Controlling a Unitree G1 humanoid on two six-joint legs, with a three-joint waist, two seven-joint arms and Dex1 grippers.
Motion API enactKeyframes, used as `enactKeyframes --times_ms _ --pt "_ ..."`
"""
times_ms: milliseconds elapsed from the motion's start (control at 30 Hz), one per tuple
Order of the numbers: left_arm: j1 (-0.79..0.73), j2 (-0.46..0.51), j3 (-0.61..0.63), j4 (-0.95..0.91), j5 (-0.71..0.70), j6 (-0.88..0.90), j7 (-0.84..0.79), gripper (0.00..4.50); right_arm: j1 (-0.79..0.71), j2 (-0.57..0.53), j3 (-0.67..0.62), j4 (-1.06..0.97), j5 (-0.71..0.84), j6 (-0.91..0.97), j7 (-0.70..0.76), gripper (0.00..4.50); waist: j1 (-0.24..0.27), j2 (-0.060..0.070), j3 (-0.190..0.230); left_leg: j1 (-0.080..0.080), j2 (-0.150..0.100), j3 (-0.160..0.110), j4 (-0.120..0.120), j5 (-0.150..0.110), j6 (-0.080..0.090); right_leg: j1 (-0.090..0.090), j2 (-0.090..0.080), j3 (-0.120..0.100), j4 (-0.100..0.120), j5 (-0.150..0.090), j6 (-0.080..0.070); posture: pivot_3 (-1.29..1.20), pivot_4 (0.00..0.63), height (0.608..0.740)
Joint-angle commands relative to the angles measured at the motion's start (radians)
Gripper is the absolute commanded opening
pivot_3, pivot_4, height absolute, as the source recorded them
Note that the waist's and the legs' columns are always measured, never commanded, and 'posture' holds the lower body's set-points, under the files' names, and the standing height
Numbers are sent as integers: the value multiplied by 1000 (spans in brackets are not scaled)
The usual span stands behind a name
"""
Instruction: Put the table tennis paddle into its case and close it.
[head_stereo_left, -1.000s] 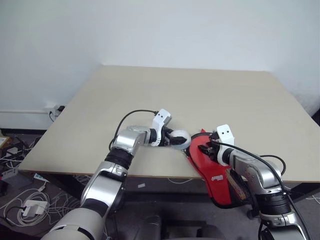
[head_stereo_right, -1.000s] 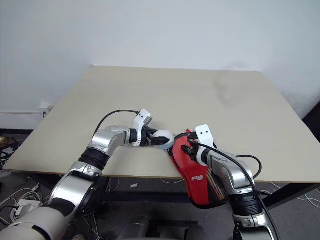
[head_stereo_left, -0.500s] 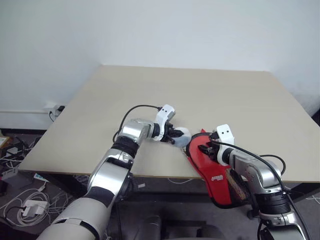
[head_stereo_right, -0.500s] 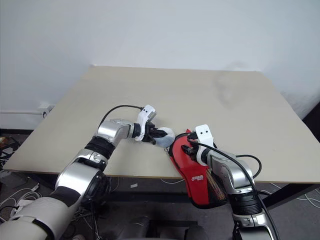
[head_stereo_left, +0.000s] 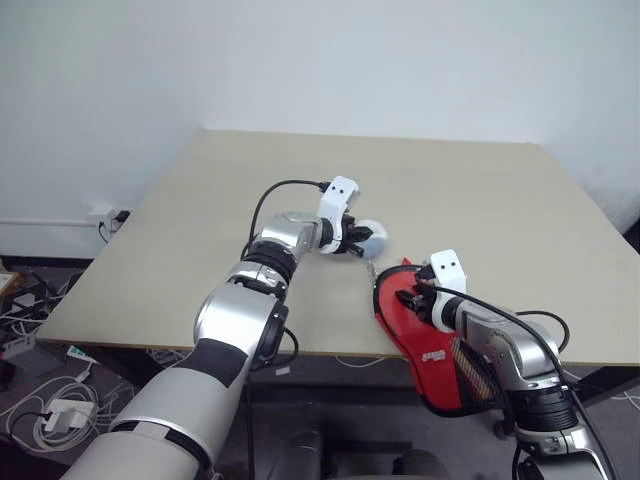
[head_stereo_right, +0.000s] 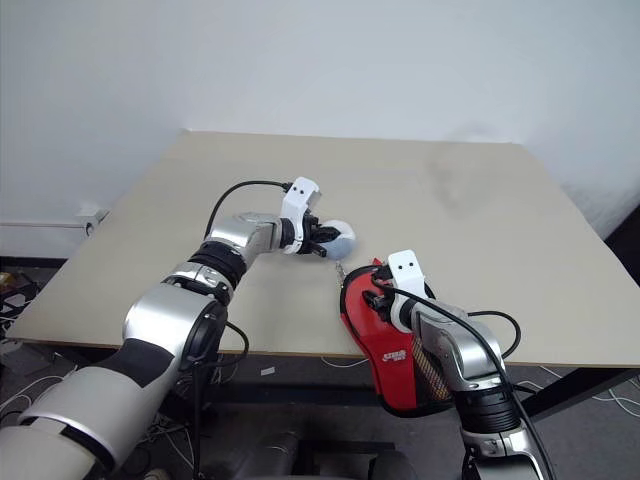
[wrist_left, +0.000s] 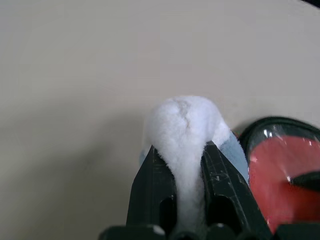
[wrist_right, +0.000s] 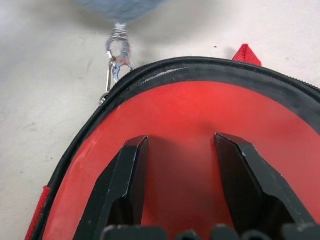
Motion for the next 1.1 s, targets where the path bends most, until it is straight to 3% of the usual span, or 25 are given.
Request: enactKeyframes --times_ms 33,367,533,733,833,933,1100 --pt "-79 -26 44 -8 10 -88 66 133 63 11 36 34 -13 73 -15 2263 0 0 0 0 0 0 0 0 0 0 0 0 0 0 0 0 0 715" --pt "-116 -142 132 40 29 -214 306 133 116 35 42 -42 -24 97 -42 2263 4 -2 0 0 -1 -2 0 0 0 1 0 -1 0 0 0 0 0 715" --pt "-124 -194 166 45 35 -256 335 133 128 35 41 -58 -26 96 -54 2263 5 -2 0 0 -2 -3 1 0 0 2 -1 -3 0 0 0 0 0 715" --pt "-122 -266 155 43 70 -301 283 133 135 53 52 -71 -30 96 -64 2263 4 -2 0 0 -2 -3 0 0 0 2 -1 -3 0 0 0 0 0 715" --pt "-97 -298 117 36 102 -320 173 133 131 59 57 -70 -34 93 -64 2263 4 -2 0 0 -1 -3 0 0 0 2 0 -3 0 0 0 0 0 715" --pt "-53 -307 76 31 136 -341 93 1058 125 64 54 -62 -43 86 -63 2263 3 -2 0 0 -2 -3 1 0 0 2 -1 -3 0 0 0 0 0 715" --pt "-19 -290 62 29 148 -335 36 2992 118 64 52 -59 -51 63 -51 2263 -2 -2 0 0 -1 -3 0 0 -1 1 0 -3 0 0 0 0 0 715"
